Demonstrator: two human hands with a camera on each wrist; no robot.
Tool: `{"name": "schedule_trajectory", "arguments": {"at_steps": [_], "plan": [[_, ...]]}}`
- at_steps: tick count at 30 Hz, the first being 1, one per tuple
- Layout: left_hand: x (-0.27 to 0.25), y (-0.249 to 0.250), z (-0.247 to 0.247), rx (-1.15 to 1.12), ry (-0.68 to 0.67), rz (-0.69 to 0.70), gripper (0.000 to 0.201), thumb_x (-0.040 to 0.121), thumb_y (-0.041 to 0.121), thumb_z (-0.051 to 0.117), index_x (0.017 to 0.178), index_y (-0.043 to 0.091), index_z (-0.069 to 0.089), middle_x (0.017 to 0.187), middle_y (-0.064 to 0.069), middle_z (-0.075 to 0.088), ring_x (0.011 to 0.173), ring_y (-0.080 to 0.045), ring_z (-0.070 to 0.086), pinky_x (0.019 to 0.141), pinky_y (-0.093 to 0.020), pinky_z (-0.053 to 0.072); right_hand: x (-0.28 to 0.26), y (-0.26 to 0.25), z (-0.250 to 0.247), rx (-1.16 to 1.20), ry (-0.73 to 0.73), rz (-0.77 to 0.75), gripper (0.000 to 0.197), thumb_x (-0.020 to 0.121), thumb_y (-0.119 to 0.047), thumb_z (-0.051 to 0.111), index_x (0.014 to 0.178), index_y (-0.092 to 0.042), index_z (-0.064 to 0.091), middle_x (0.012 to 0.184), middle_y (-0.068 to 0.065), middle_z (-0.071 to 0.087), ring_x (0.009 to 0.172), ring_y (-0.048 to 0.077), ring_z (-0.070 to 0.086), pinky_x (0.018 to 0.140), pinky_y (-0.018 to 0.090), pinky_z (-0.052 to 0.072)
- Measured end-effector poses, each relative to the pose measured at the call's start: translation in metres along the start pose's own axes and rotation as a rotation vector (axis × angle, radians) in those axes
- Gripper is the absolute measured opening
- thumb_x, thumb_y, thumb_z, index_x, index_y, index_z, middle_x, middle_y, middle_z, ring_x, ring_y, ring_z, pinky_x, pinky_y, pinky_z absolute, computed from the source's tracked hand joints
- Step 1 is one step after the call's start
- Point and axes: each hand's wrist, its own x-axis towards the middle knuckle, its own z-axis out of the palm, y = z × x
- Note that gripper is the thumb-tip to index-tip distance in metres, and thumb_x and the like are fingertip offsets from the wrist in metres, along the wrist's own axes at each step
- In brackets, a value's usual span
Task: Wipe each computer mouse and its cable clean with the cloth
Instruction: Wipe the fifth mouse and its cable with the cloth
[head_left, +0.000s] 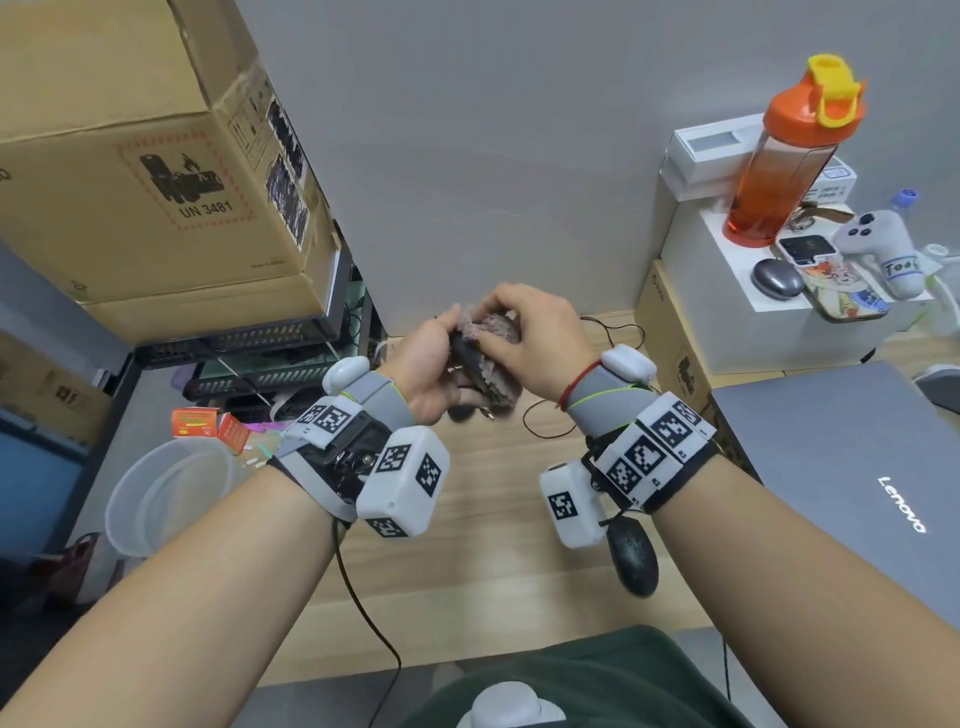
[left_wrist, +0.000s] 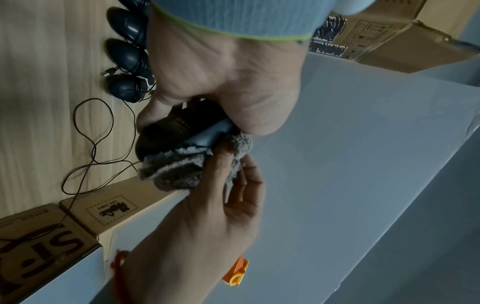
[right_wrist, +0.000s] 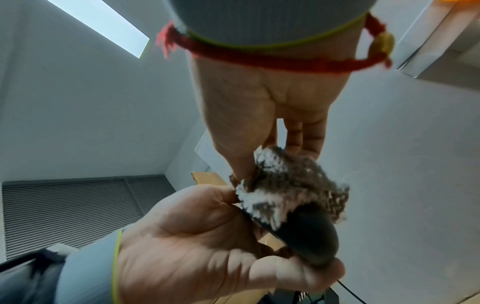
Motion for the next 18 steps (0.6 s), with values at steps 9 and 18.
{"name": "schedule_trajectory", "arguments": {"at_steps": [9, 18], "plan": [[-0.004, 0.001, 0.004, 0.074, -0.018, 0.014, 0.044, 0.109, 0.044, 0.036, 0.092, 0.012, 0.06, 0.068, -0.01, 0.065, 0.057, -0.028, 0.066, 0.059, -0.049, 0.061, 0.001, 0.007, -0.003, 0.115, -0.028, 0.03, 0.014, 0.076, -0.025, 0.08, 0.08, -0.029, 0.067, 0.086, -0.004, 0.065, 0.072, 0.008, 0.053, 0.072, 0.022, 0.04], [0.001, 0.004, -0.004, 0.046, 0.076, -0.004, 0.046, 0.109, 0.046, 0.035, 0.079, 0.014, 0.049, 0.052, -0.004, 0.055, 0.05, -0.022, 0.06, 0.05, -0.033, 0.053, -0.014, 0.008, -0.001, 0.142, -0.251, -0.059, 0.022, 0.068, -0.026, 0.088, 0.083, -0.02, 0.073, 0.085, -0.009, 0.061, 0.075, -0.002, 0.055, 0.072, 0.015, 0.039]]}}
